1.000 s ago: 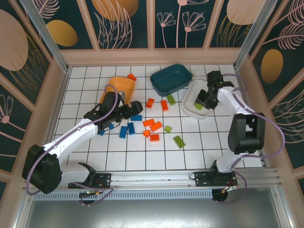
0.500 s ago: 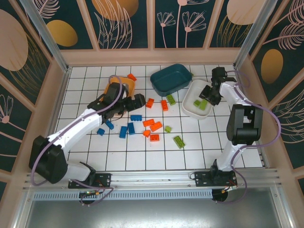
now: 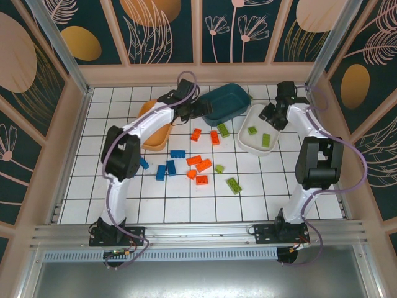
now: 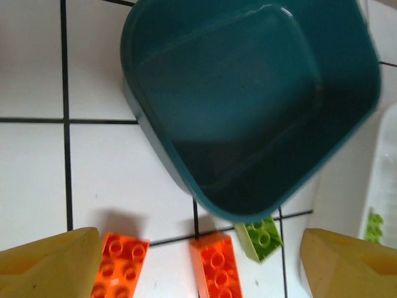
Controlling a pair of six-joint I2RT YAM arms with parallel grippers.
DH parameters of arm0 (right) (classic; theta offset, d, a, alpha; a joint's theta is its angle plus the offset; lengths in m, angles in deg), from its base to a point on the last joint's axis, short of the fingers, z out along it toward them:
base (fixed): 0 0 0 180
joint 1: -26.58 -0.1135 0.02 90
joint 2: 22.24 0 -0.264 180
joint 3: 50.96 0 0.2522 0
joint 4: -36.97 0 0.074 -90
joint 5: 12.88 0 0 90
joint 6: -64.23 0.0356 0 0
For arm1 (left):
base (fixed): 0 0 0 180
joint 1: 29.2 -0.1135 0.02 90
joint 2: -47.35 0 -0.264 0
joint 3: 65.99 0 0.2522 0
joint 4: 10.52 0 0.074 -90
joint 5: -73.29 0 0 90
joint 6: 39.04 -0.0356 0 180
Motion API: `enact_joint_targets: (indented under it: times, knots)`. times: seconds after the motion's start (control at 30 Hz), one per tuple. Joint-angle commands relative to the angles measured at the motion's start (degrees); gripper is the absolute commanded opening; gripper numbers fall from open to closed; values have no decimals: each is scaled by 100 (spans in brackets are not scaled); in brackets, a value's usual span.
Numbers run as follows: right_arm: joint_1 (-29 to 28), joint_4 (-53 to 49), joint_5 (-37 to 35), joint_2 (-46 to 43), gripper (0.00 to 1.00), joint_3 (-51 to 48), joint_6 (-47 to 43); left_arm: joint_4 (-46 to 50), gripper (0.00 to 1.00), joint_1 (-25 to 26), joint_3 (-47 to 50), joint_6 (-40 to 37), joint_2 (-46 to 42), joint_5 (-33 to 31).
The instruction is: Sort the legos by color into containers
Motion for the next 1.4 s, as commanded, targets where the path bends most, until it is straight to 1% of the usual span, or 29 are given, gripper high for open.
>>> enact_joint_targets:
  times: [0.0,0.07,0.17,0.27,0.43,0.5,0.6,0.67,0.73,0.87,1.03,1.2,1.37]
  knots:
    - [-39,484,-210,214,54,520,192,673,79,-63,-833,-71,530,-127]
    - [-57,980,-251,177,54,343,233,793,76,-108,-1276,7,888,-86]
    - [-103,1311,-374,236,55,254,322,893,71,-154,-1713,102,1264,-71]
    - [-118,1876,-249,382,56,136,345,738,67,-208,-1812,248,1471,-7]
    - [-119,2866,-281,507,57,-18,305,501,59,-286,-1976,513,1809,218]
    - [-103,3019,-222,625,57,32,325,516,55,-289,-2150,550,1927,255]
    - [-57,2563,-18,1191,58,667,405,499,46,-305,-2340,641,2070,358]
    - [-63,2453,61,1506,58,1001,462,451,40,-322,-2348,720,2095,414]
    - [-40,2304,149,1819,58,1396,522,439,27,-340,-2348,792,2079,452]
    - [30,1434,278,2602,58,2585,526,386,16,-350,-2083,921,1853,464]
    - [108,262,614,3705,59,4345,599,-77,13,-375,-1129,1272,1287,435]
    - [111,-67,840,4227,59,4998,632,-193,12,-530,-666,1438,1000,409]
    - [84,12,932,4347,60,5030,678,-117,13,-748,-713,1464,837,380]
